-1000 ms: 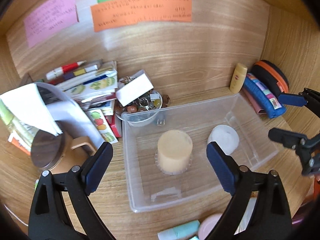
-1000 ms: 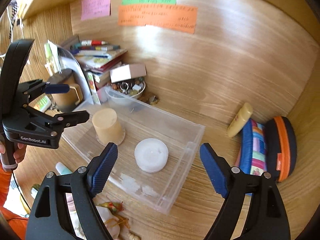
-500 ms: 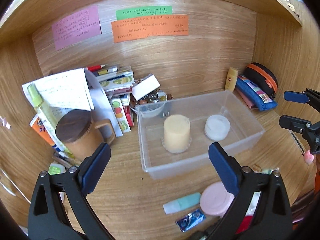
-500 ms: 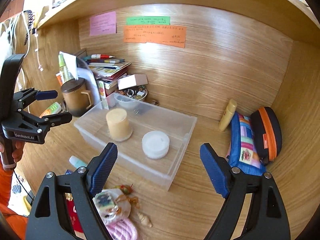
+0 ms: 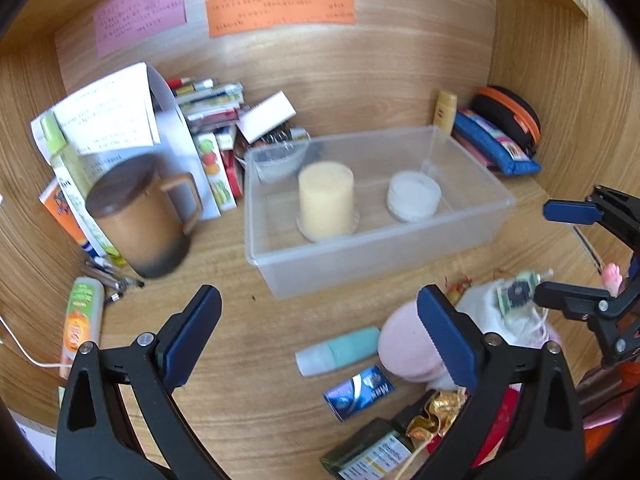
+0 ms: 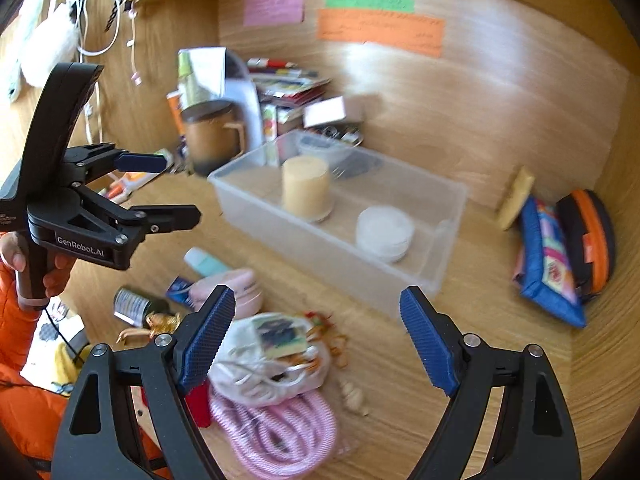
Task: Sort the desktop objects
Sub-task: 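Move the right gripper to the green dice tile on the pouch and grasp it, then grasp the pink round container with the left gripper while the right gripper holds the dice tile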
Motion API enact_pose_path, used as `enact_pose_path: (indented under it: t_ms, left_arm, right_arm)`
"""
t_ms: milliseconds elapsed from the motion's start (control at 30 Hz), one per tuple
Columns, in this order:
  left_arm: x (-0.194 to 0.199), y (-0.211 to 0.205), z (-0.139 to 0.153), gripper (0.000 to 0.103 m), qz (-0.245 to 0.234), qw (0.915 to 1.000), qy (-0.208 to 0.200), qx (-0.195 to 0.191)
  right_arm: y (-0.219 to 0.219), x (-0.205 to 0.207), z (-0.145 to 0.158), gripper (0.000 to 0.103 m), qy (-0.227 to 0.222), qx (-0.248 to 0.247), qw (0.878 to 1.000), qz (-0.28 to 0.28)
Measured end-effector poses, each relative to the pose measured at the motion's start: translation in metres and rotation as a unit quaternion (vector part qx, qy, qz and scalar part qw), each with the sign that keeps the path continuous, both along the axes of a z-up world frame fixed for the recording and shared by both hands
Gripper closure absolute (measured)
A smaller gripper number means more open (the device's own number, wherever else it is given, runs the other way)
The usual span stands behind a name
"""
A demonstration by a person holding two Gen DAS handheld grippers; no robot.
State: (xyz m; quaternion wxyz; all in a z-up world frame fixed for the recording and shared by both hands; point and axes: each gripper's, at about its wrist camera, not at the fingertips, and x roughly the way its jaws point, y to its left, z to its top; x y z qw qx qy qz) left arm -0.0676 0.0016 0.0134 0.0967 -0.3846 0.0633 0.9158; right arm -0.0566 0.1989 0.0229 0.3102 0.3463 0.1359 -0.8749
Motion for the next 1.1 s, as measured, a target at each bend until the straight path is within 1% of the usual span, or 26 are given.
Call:
enact_pose_path:
  t_ms: [100, 167, 233, 267, 300, 333, 400, 500, 533, 600, 633, 700, 900, 1100]
  left_arm:
    - [0.004, 0.005, -0.008, 0.004, -0.005, 0.9999, -0.011, -0.001]
    - [0.004, 0.008, -0.014, 0.004, -0.011, 0.9997, -0.022, 0.008]
    - [0.004, 0.011, -0.018, 0.004, -0.017, 0.9993, -0.03, 0.015]
    - [0.005, 0.012, -0.019, 0.004, -0.021, 0.999, -0.034, 0.019]
    - [0.006, 0.014, -0.021, 0.004, -0.025, 0.9987, -0.038, 0.021]
    - [0.006, 0.016, -0.023, 0.004, -0.03, 0.9984, -0.042, 0.022]
    - [0.007, 0.019, -0.026, 0.004, -0.034, 0.9981, -0.047, 0.019]
    - [0.008, 0.024, -0.03, 0.004, -0.041, 0.9973, -0.056, 0.021]
    - [0.007, 0.025, -0.032, 0.004, -0.045, 0.997, -0.06, 0.021]
    - [0.007, 0.029, -0.034, 0.004, -0.05, 0.9964, -0.064, 0.022]
    - [0.006, 0.032, -0.036, 0.004, -0.055, 0.9959, -0.069, 0.02]
    - [0.005, 0.037, -0.038, 0.004, -0.061, 0.9953, -0.073, 0.017]
    - [-0.006, 0.049, -0.048, 0.004, -0.078, 0.9919, -0.098, 0.018]
    - [-0.019, 0.045, -0.053, 0.003, -0.081, 0.9869, -0.128, 0.055]
  right_arm:
    - [-0.002, 0.0, -0.01, 0.022, -0.019, -0.003, 1.0, 0.016]
    - [-0.003, 0.0, -0.015, 0.023, -0.027, -0.003, 0.999, 0.024]
    - [-0.004, -0.001, -0.019, 0.025, -0.032, -0.002, 0.999, 0.03]
    - [-0.004, -0.001, -0.021, 0.029, -0.036, -0.001, 0.999, 0.035]
    - [-0.004, -0.002, -0.022, 0.036, -0.039, -0.001, 0.998, 0.039]
    - [-0.004, -0.002, -0.023, 0.039, -0.042, 0.0, 0.998, 0.043]
    - [-0.007, -0.001, -0.027, 0.051, -0.047, 0.009, 0.998, 0.051]
    - [-0.009, -0.002, -0.031, 0.062, -0.053, 0.016, 0.997, 0.059]
    - [-0.009, -0.003, -0.031, 0.064, -0.053, 0.015, 0.997, 0.058]
    - [-0.008, -0.003, -0.031, 0.072, -0.051, 0.014, 0.997, 0.058]
    - [-0.007, -0.004, -0.03, 0.073, -0.051, 0.012, 0.997, 0.057]
    - [-0.003, -0.005, -0.028, 0.081, -0.05, 0.006, 0.997, 0.055]
    - [0.004, -0.002, -0.025, 0.081, -0.038, 0.004, 0.998, 0.051]
    - [0.019, -0.006, -0.015, 0.081, -0.032, -0.014, 0.999, 0.036]
